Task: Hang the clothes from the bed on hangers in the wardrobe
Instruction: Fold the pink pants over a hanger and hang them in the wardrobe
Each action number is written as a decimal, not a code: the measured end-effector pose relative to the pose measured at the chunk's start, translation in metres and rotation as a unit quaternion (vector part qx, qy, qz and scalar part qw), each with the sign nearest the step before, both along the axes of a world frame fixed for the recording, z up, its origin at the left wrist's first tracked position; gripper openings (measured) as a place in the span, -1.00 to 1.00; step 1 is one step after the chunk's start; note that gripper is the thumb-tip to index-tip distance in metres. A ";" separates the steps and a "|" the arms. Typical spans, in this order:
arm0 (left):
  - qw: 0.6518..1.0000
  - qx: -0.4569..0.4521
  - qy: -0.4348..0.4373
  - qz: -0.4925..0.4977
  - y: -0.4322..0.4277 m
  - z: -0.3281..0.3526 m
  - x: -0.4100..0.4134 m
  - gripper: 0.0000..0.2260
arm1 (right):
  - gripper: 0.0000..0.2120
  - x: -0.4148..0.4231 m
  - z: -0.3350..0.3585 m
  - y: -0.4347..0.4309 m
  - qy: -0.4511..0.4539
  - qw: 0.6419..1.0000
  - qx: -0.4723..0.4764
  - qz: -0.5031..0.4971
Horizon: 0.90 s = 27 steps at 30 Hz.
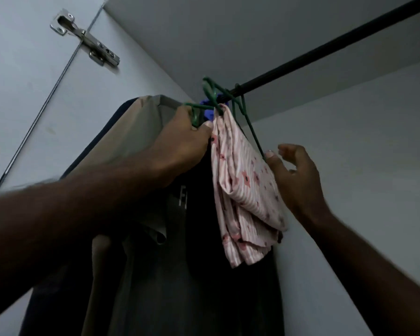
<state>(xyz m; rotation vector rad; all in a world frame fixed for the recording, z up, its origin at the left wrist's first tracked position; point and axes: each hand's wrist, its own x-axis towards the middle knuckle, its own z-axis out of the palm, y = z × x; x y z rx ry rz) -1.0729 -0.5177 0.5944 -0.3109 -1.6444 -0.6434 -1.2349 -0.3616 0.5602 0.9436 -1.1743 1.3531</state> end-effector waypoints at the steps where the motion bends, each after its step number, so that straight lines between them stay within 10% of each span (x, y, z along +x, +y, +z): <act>1: 1.000 -0.001 -0.017 0.000 -0.001 -0.008 0.002 -0.81 | -0.48 0.014 -0.015 0.000 0.032 0.999 0.030 0.013; 6: 0.999 -0.030 -0.041 0.011 0.004 -0.039 0.016 -0.60 | -0.24 0.047 -0.064 -0.020 0.156 0.972 0.113 -0.132; 11: 0.997 -0.054 -0.047 0.014 0.012 -0.080 0.024 -0.60 | -0.95 0.049 -0.053 -0.016 0.107 0.991 0.068 -0.030; 21: 0.989 0.036 -0.099 0.102 0.050 -0.159 -0.023 -0.09 | -0.79 0.058 -0.042 0.033 0.063 0.994 0.083 0.023; 27: 0.966 0.015 -0.038 0.257 0.059 -0.144 -0.038 -0.58 | -0.89 0.061 -0.040 0.050 0.052 0.993 0.105 -0.013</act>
